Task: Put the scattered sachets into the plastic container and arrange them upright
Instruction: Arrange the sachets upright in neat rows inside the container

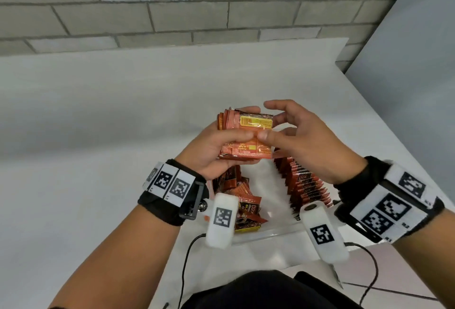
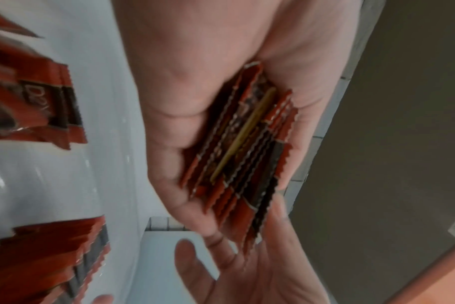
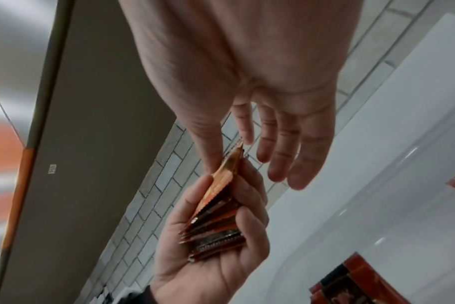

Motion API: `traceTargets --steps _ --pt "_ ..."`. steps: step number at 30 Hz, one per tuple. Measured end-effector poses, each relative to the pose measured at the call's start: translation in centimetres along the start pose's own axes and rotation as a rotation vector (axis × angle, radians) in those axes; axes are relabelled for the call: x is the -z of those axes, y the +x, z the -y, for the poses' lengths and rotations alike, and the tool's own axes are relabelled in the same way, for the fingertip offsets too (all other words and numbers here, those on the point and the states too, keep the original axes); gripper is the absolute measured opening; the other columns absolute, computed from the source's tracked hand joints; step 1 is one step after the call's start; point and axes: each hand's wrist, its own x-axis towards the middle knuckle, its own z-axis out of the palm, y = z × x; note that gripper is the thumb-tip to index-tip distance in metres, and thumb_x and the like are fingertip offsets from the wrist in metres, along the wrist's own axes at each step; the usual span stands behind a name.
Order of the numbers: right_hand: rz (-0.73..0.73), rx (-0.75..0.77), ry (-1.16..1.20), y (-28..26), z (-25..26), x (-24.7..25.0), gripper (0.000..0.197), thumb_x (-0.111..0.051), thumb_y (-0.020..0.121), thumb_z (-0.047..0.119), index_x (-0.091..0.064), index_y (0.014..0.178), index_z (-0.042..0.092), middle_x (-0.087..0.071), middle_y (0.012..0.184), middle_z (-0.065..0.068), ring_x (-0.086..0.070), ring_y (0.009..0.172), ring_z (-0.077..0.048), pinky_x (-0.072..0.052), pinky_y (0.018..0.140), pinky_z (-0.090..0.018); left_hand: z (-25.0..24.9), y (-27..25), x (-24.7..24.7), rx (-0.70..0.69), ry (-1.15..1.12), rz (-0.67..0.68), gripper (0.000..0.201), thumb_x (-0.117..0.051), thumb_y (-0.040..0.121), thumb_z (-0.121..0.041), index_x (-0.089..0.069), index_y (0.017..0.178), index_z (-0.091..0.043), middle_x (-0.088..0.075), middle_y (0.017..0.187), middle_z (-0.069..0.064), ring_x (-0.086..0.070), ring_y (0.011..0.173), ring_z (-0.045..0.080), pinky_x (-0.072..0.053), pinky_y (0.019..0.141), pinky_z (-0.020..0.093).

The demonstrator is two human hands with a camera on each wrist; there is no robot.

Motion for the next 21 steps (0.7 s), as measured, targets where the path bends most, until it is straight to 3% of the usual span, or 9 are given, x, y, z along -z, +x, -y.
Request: traceTargets --steps 4,8,11,13,14,16,18,21 --pt "-0.047 0.049 -0.017 0.1 -1.3 0.7 0.049 -0.072 0.080 0.019 -0.051 0.123 0.032 -0.059 0.094 -0.003 -0.065 0.078 -0.023 -0.058 0.072 -0.036 1.3 0.5 -0.7 0.031 -0.014 -0.022 0.039 -0.060 0.079 -0.008 -0.062 0.115 -0.022 -0.070 0.105 0.006 -0.069 0.087 0.024 -0.057 0.068 0.035" --pt "-0.111 0.096 -0.010 0.1 -2.3 1.5 0.022 -0.072 0.081 0.012 -0.061 0.092 0.028 -0.064 0.090 0.000 -0.067 0.082 -0.028 -0.058 0.075 -0.043 1.8 1.0 -1.1 0.063 -0.048 -0.087 0.030 -0.073 0.080 -0.024 -0.065 0.109 -0.020 -0.071 0.100 0.008 -0.068 0.088 0.022 -0.056 0.072 0.035" --pt "-0.259 0.222 0.033 -0.2 -2.4 2.3 0.019 -0.073 0.080 0.007 -0.060 0.079 0.021 -0.065 0.084 -0.001 -0.063 0.079 -0.020 -0.053 0.077 -0.039 2.1 1.3 -1.0 0.066 -0.106 -0.153 0.042 -0.065 0.076 -0.042 -0.062 0.110 -0.017 -0.068 0.095 0.010 -0.068 0.078 0.020 -0.055 0.072 0.034" --pt "-0.271 0.274 0.023 -0.4 -2.6 2.5 0.015 -0.073 0.079 0.008 -0.062 0.077 0.018 -0.066 0.090 -0.001 -0.063 0.090 -0.016 -0.053 0.085 -0.039 2.3 1.5 -0.9 0.047 -0.163 -0.149 0.047 -0.068 0.075 -0.044 -0.061 0.114 -0.018 -0.066 0.099 0.011 -0.068 0.079 0.022 -0.056 0.072 0.036" --pt "-0.240 0.284 -0.040 -0.5 -2.8 2.4 0.013 -0.074 0.078 0.010 -0.064 0.077 0.018 -0.065 0.094 0.002 -0.062 0.096 -0.013 -0.051 0.089 -0.039 2.4 1.7 -0.9 0.042 -0.189 -0.131 0.051 -0.075 0.071 -0.043 -0.062 0.115 -0.019 -0.067 0.101 0.011 -0.068 0.080 0.023 -0.057 0.071 0.036" --pt "-0.140 0.285 -0.229 -0.7 -3.6 2.0 0.012 -0.078 0.075 0.014 -0.068 0.078 0.020 -0.061 0.106 0.006 -0.057 0.104 -0.010 -0.047 0.095 -0.039 2.6 2.0 -1.1 0.023 -0.215 -0.096 0.052 -0.081 0.069 -0.025 -0.061 0.117 -0.020 -0.069 0.105 0.011 -0.069 0.086 0.024 -0.057 0.069 0.037" --pt "-0.065 0.267 -0.341 -0.8 -4.2 1.9 0.014 -0.080 0.073 0.022 -0.071 0.083 0.026 -0.057 0.116 0.007 -0.052 0.113 -0.013 -0.041 0.101 -0.039 2.8 2.3 -1.1 -0.004 -0.217 -0.085 0.047 -0.064 0.074 -0.008 -0.059 0.119 -0.019 -0.069 0.108 0.012 -0.069 0.089 0.024 -0.058 0.070 0.038" --pt "-0.061 0.204 -0.292 -1.0 -3.8 2.3 0.019 -0.075 0.073 0.037 -0.071 0.091 0.031 -0.055 0.121 0.011 -0.050 0.117 -0.007 -0.040 0.101 -0.032 3.1 2.5 -1.1 -0.031 -0.212 -0.089 0.050 -0.055 0.072 0.000 -0.060 0.120 -0.017 -0.066 0.114 0.015 -0.067 0.095 0.028 -0.056 0.077 0.041"
